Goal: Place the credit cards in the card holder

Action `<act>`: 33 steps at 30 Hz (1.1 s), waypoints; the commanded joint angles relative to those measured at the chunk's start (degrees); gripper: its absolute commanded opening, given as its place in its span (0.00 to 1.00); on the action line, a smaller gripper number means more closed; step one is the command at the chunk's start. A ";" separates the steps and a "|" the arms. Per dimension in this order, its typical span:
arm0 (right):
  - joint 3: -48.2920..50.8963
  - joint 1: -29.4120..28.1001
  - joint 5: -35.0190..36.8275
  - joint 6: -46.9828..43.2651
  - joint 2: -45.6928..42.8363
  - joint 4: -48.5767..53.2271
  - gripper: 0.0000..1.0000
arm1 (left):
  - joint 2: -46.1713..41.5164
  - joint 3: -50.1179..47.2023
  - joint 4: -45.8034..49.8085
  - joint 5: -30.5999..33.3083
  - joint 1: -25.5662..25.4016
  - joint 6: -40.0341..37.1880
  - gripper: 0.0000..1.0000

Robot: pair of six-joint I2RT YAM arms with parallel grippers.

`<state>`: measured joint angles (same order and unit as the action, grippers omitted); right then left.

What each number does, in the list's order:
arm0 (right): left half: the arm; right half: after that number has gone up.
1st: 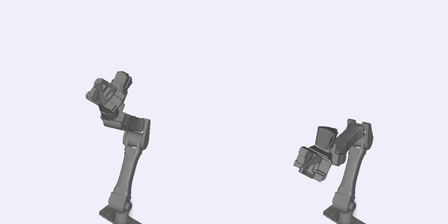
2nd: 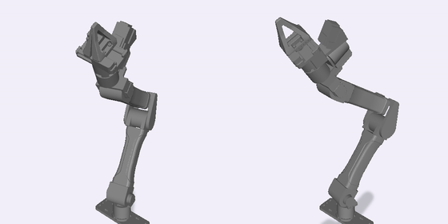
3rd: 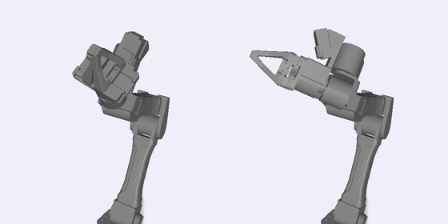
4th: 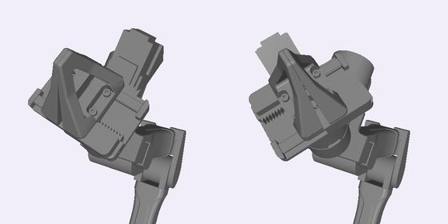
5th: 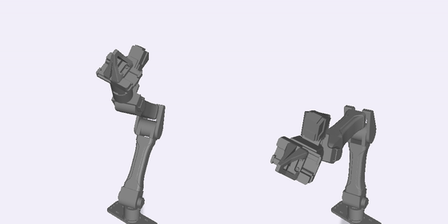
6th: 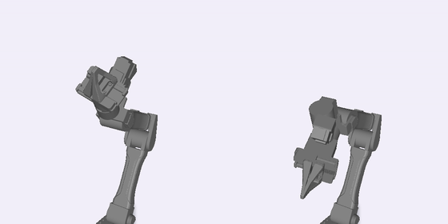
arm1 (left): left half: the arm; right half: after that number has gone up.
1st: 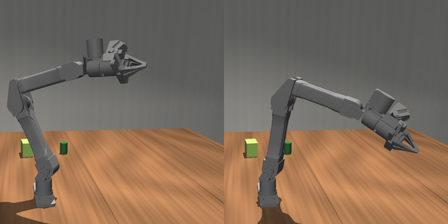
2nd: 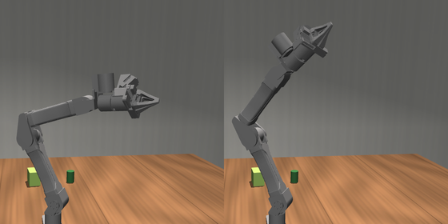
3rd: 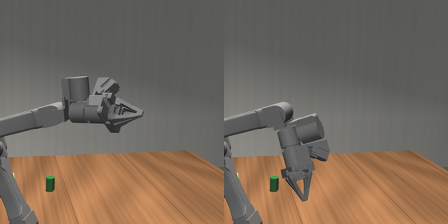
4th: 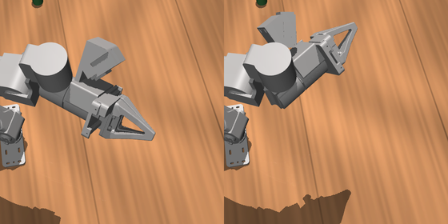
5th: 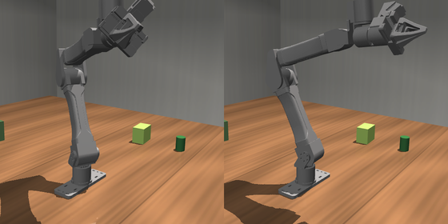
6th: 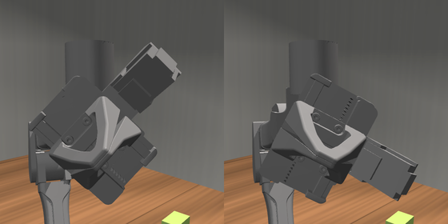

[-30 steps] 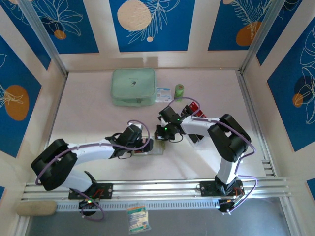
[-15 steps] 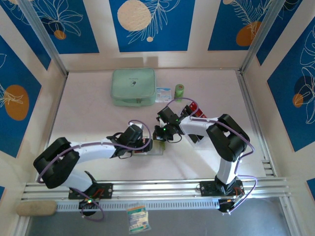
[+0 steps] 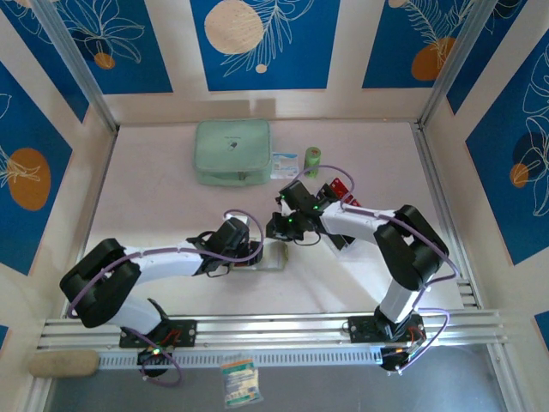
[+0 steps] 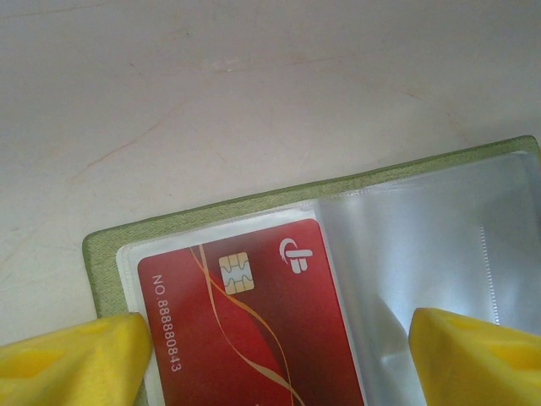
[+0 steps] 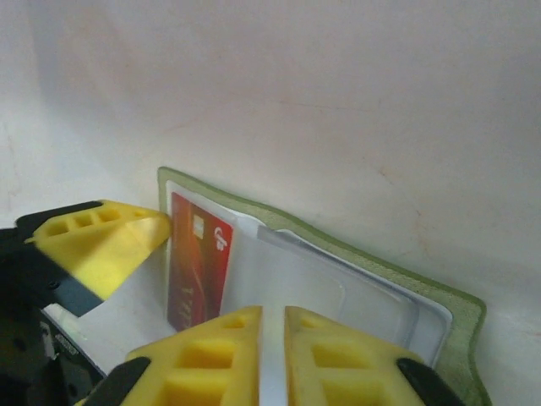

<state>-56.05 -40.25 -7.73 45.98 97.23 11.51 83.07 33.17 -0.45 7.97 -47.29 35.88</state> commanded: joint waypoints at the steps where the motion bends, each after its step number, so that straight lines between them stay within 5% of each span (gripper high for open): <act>1: 1.97 0.26 -0.32 1.21 -0.92 -0.27 0.21 | 1.75 -0.31 0.00 -3.48 -0.46 0.22 0.81; 17: 3.68 0.17 -4.06 3.25 5.60 -5.07 0.27 | 0.78 -0.57 0.18 -3.21 -0.50 0.39 0.81; 33: 3.50 0.70 -8.74 5.16 2.12 -7.21 0.27 | -2.78 0.88 2.39 -1.96 -0.44 0.09 0.88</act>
<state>-52.80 -39.66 -13.82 50.02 101.73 3.99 82.00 33.17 -0.25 7.11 -47.29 35.99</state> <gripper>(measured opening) 0.270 0.873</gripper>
